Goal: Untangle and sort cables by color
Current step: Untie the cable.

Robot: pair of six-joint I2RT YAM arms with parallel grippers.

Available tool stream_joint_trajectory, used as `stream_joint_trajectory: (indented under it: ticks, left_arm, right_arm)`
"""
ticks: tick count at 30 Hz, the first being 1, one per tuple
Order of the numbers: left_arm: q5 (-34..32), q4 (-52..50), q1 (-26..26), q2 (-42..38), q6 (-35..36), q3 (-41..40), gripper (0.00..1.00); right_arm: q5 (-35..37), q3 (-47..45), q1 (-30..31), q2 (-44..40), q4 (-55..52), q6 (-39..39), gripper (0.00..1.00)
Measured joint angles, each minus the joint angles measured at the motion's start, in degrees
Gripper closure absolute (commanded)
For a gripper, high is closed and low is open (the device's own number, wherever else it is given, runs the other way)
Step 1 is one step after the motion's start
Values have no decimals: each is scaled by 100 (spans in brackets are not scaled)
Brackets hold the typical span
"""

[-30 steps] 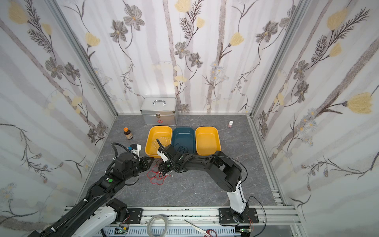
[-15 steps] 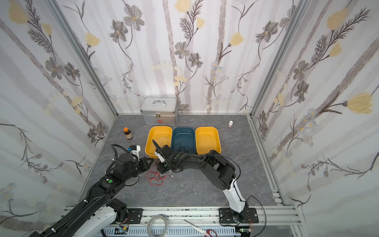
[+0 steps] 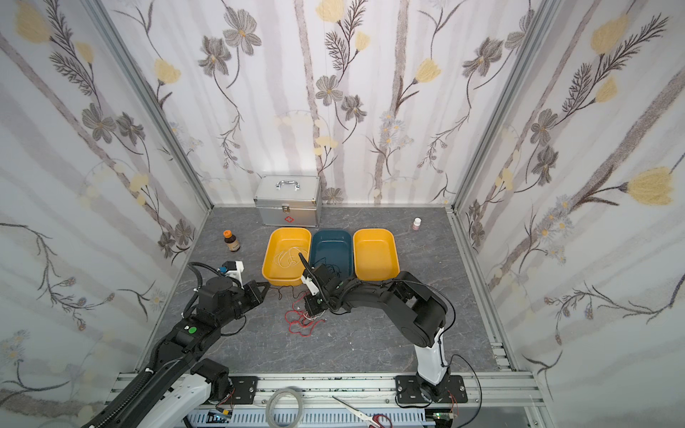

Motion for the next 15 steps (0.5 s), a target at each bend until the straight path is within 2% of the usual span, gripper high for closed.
stream_joint_trajectory:
  ticks: [15]
  left_arm:
    - [-39, -389, 636, -72, -61, 280, 100]
  right_arm:
    - [-468, -1419, -391, -1073, 319, -254, 96]
